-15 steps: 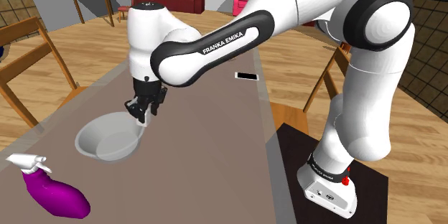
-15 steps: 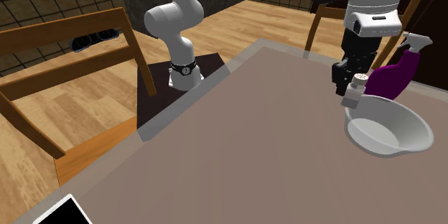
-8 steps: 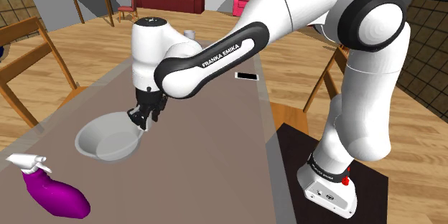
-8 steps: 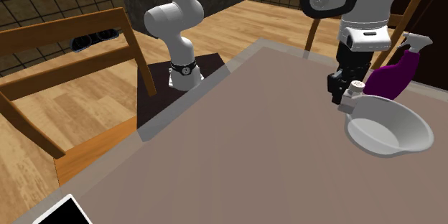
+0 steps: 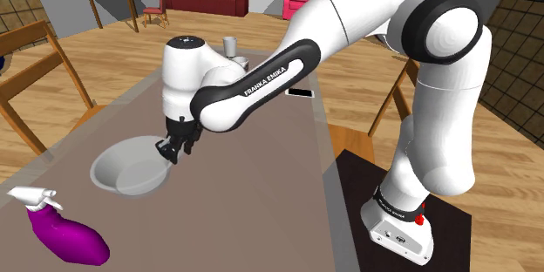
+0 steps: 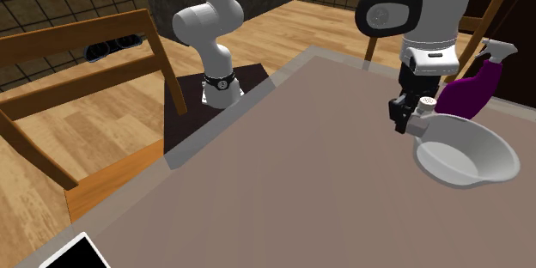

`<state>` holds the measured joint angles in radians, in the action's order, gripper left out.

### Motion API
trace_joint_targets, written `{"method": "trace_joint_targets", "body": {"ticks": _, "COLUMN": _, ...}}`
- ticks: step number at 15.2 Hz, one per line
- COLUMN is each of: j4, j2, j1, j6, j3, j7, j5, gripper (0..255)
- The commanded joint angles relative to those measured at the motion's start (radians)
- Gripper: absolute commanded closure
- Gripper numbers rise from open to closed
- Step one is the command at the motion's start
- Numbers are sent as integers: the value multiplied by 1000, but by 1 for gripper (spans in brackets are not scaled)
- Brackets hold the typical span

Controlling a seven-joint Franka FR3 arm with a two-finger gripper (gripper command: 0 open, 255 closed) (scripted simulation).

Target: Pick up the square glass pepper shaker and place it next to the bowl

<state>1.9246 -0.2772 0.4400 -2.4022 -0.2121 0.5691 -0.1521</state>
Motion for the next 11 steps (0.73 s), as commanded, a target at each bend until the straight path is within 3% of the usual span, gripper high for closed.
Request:
{"method": "trace_joint_targets", "body": {"ticks": 1, "j4": 25, "j2": -40, "j1": 2, "j6": -34, "j3": 4, "j7": 6, "j5": -8, "gripper": 255}}
{"method": "trace_joint_targets", "body": {"ticks": 9, "j4": 25, "j2": -40, "j1": 4, "j6": -34, "j3": 5, "j7": 5, "j5": -7, "gripper": 255}}
{"method": "trace_joint_targets", "body": {"ticks": 10, "j4": 12, "j2": -66, "j1": 6, "j6": -47, "j3": 9, "j7": 9, "j5": -16, "gripper": 0}}
{"method": "trace_joint_targets", "body": {"ticks": 11, "j4": 11, "j2": -70, "j1": 16, "j6": -48, "j3": 7, "j7": 25, "j5": -23, "gripper": 0}}
